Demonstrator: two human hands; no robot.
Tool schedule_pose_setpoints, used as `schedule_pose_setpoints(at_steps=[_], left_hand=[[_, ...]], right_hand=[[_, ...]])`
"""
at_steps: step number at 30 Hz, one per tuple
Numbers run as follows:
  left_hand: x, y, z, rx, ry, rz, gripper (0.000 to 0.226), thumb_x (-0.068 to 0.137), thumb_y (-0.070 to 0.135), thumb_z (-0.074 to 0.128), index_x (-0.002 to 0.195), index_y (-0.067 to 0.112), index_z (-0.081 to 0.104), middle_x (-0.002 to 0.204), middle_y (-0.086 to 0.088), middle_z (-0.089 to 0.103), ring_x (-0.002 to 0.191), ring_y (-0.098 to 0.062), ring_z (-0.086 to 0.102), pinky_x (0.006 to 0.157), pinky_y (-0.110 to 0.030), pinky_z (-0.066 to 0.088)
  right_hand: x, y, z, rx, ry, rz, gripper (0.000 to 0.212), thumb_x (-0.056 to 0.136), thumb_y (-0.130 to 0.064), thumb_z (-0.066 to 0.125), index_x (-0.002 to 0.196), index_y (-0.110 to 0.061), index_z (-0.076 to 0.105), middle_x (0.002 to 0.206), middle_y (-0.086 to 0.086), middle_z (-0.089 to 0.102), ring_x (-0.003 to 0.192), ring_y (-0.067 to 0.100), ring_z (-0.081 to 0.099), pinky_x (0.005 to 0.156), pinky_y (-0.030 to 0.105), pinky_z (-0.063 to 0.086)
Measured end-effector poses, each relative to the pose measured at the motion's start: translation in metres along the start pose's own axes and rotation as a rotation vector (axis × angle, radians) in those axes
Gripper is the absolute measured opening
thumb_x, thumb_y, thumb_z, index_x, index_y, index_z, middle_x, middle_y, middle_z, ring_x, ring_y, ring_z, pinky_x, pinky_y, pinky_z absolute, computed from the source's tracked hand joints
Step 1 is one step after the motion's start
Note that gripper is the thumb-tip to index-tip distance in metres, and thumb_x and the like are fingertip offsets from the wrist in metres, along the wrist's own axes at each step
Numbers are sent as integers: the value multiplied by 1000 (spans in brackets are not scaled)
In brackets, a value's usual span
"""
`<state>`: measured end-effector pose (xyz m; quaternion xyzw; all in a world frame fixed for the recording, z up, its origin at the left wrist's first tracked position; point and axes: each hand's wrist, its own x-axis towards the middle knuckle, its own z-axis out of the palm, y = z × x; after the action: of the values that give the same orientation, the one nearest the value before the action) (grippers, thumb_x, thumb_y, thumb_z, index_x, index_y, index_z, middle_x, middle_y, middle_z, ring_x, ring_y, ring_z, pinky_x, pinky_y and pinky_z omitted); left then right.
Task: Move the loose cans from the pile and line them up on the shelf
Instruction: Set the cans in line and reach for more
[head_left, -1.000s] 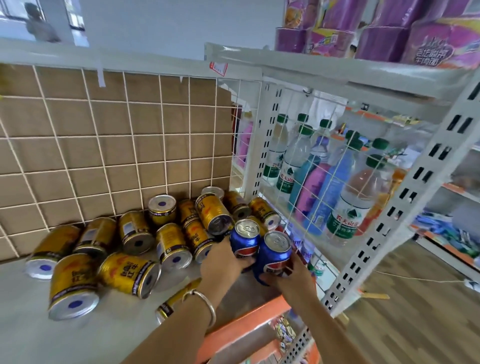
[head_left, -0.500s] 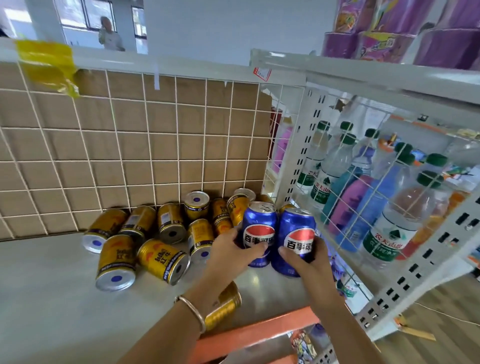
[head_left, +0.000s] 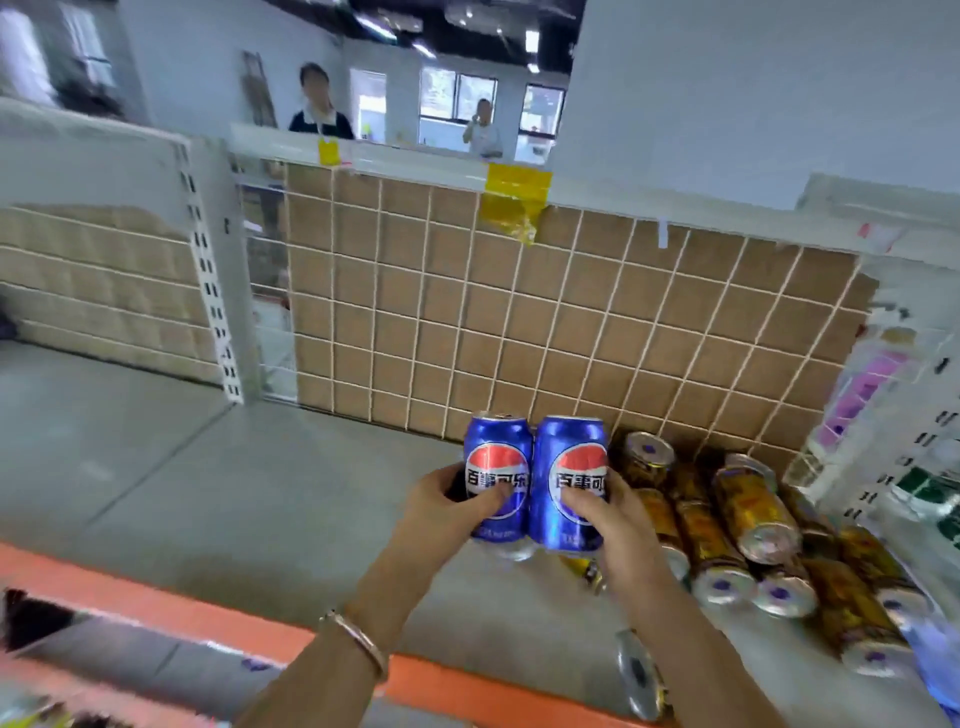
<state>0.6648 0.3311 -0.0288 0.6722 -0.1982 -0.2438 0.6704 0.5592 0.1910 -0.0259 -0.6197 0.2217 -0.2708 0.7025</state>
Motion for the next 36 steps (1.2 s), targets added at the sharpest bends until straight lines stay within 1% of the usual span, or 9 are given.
schedule_pose_setpoints(at_steps=[4, 9, 12, 15, 17, 20, 23, 30, 36], left_hand=[[-11, -6, -93, 110, 150, 31, 16, 66, 29, 79, 81, 26, 72, 74, 6, 74, 73, -6, 68, 65, -18, 51], [-30, -15, -203, 132, 331, 34, 11, 75, 16, 77, 74, 24, 69, 55, 13, 66, 61, -2, 60, 54, -10, 45], [-47, -17, -259, 153, 411, 44, 8, 75, 23, 78, 78, 23, 70, 54, 16, 65, 57, 4, 59, 51, -6, 42], [-61, -23, -307, 185, 495, 26, 31, 57, 53, 72, 79, 30, 72, 69, 10, 72, 71, -7, 68, 68, -23, 52], [-70, -26, -335, 164, 553, 20, 34, 49, 58, 68, 74, 36, 71, 73, 6, 74, 74, -10, 69, 74, -33, 55], [-81, -29, -368, 158, 617, 29, 31, 53, 55, 72, 76, 33, 71, 70, 8, 73, 65, -4, 64, 68, -34, 54], [-92, -33, -398, 121, 673, 12, 17, 70, 35, 78, 82, 25, 70, 57, 14, 66, 50, 3, 56, 51, -23, 48], [-96, -41, -461, -1, 817, -32, 36, 48, 47, 79, 78, 29, 72, 74, 5, 74, 72, -15, 68, 73, -40, 55], [-76, -40, -526, 72, 862, -4, 16, 70, 28, 80, 83, 30, 70, 81, 7, 75, 83, -12, 70, 80, -34, 54]], right_hand=[[0, 19, 86, -76, -133, 18, 63, 56, -23, 82, 114, -18, 58, 103, 0, 71, 92, 16, 69, 78, 36, 57], [-5, 34, 195, -155, -296, -17, 55, 66, -15, 84, 114, -17, 58, 101, 4, 71, 87, 10, 70, 70, 24, 56], [-8, 47, 256, -124, -370, 19, 79, 48, -30, 85, 118, -10, 55, 105, 11, 70, 92, 22, 70, 72, 31, 56], [-9, 59, 309, -105, -388, 10, 85, 41, -33, 83, 116, -8, 54, 104, 15, 69, 91, 28, 69, 67, 31, 55], [-10, 66, 340, -95, -421, 20, 84, 44, -27, 85, 118, -4, 53, 105, 19, 67, 90, 29, 69, 64, 28, 55], [-15, 75, 380, -84, -488, 24, 69, 56, -10, 84, 116, -4, 51, 102, 16, 68, 78, 15, 71, 58, 22, 54], [-18, 82, 418, -69, -560, 38, 68, 53, -13, 78, 115, -6, 51, 100, 13, 68, 77, 13, 70, 58, 22, 53], [-6, 103, 505, -75, -661, 73, 92, 36, -31, 79, 118, -1, 51, 103, 20, 67, 78, 19, 69, 59, 23, 53], [11, 117, 577, -105, -753, 95, 56, 52, -14, 73, 105, -7, 60, 88, 8, 69, 64, 5, 68, 54, 16, 50]])
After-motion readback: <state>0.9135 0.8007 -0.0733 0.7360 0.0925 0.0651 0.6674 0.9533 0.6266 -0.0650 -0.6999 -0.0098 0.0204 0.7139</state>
